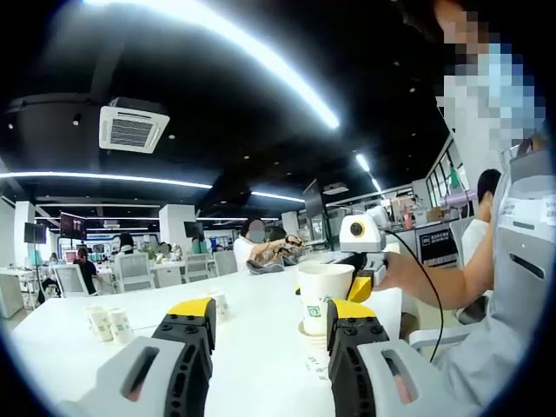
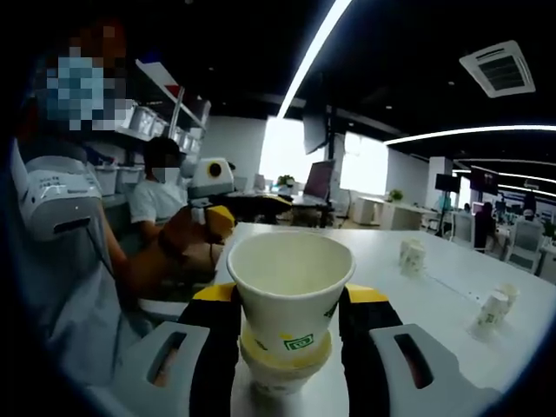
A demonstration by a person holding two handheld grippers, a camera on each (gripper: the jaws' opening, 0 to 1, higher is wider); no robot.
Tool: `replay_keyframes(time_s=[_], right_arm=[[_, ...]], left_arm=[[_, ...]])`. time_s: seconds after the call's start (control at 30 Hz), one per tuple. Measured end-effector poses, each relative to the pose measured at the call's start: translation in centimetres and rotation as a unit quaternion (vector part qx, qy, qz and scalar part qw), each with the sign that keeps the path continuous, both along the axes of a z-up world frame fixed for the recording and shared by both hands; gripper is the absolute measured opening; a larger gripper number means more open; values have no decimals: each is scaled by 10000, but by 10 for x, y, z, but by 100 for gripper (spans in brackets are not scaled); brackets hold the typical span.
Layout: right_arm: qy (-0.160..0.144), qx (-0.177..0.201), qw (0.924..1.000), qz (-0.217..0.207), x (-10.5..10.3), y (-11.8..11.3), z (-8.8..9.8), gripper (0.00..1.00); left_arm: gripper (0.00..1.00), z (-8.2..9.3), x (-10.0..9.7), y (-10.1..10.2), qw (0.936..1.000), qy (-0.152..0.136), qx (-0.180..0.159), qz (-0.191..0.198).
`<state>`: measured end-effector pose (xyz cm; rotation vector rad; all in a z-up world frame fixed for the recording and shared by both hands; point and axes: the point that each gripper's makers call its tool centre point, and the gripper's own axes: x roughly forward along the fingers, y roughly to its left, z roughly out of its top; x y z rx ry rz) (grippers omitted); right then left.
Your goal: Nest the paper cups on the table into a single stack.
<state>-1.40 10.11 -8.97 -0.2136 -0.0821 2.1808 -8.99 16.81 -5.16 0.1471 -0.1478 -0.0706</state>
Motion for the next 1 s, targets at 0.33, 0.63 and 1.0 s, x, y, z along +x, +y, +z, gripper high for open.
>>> replay_keyframes(time_s=[0.33, 0.63, 1.0], right_arm=[[-47, 53, 10000, -33, 1, 1, -2, 57], [-75, 40, 9998, -177, 5, 5, -6, 80], [101, -47, 9999, -126, 2, -5, -6, 80]], left_arm=[[55, -1, 0, 0, 10000, 9, 11, 3], [55, 0, 0, 1, 10000, 2, 10, 16], [55, 0, 0, -1, 10000, -35, -51, -30]])
